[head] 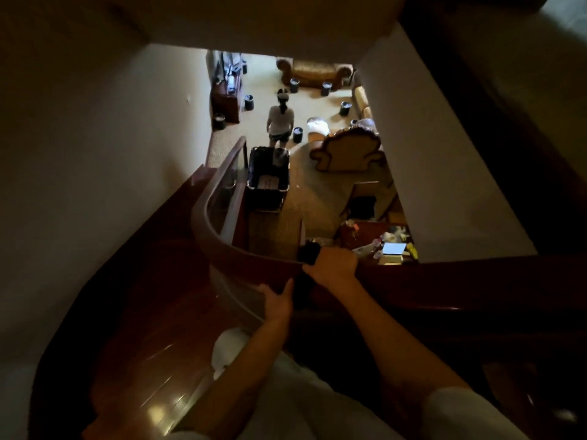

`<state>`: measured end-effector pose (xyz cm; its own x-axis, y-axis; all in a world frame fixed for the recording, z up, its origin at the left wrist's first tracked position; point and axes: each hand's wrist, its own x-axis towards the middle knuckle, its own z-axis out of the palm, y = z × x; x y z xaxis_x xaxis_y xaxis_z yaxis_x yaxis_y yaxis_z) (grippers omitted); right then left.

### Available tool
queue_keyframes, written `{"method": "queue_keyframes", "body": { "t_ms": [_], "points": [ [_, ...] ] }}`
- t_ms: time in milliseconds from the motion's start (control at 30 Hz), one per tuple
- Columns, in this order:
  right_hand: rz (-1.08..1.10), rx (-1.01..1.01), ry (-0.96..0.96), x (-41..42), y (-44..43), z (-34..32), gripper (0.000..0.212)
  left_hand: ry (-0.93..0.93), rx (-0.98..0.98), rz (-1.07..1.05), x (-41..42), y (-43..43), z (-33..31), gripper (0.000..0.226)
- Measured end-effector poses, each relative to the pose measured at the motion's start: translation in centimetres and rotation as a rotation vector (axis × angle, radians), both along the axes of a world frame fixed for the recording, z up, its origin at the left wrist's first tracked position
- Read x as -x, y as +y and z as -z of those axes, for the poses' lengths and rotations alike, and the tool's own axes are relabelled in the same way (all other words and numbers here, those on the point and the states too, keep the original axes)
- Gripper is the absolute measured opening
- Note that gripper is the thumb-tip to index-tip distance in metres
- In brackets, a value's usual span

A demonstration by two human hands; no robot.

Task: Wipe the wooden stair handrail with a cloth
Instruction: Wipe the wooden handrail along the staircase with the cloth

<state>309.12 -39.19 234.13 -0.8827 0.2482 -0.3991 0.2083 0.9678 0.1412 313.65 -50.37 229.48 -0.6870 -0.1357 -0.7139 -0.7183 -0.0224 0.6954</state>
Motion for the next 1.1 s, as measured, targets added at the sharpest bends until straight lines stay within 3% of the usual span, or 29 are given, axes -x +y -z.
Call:
{"method": "queue_keyframes", "body": {
  "t_ms": [200,400,533,633,767,833,900,1033,1100],
  "points": [
    [0.025,-0.091,0.033,0.1,-3.4,2.1,0.064,0.103,0.01,0.215,-2.7,-6.0,0.6,0.039],
    [0.068,0.002,-0.008,2.8,-7.5,5.2,0.053,0.193,0.114,0.241,0.1,-10.4,3.2,0.046],
    [0.084,0.045,-0.09,5.6,-9.1,8.4,0.049,0.283,0.182,0.4,4.9,-10.7,6.9,0.049],
    [0.104,0.024,-0.068,7.3,-9.5,10.7,0.048,0.454,0.317,0.616,6.9,-10.0,10.1,0.044],
    [0.12,-0.036,-0.019,7.2,-9.5,11.3,0.053,0.608,0.415,0.615,7.7,-10.1,12.7,0.041],
    [0.142,-0.038,-0.013,6.8,-9.9,10.4,0.061,0.58,0.354,0.639,7.9,-10.3,12.1,0.042],
    [0.147,-0.023,0.032,6.0,-10.2,9.3,0.056,0.581,0.225,0.661,8.1,-9.8,11.0,0.044],
    [0.166,0.02,0.336,1.1,-8.7,6.4,0.041,0.771,0.048,0.748,6.2,-7.7,9.0,0.063],
    [0.202,-0.017,0.452,-2.2,-7.1,4.0,0.048,0.867,-0.041,0.876,4.9,-6.8,7.9,0.057]
  ]
}}
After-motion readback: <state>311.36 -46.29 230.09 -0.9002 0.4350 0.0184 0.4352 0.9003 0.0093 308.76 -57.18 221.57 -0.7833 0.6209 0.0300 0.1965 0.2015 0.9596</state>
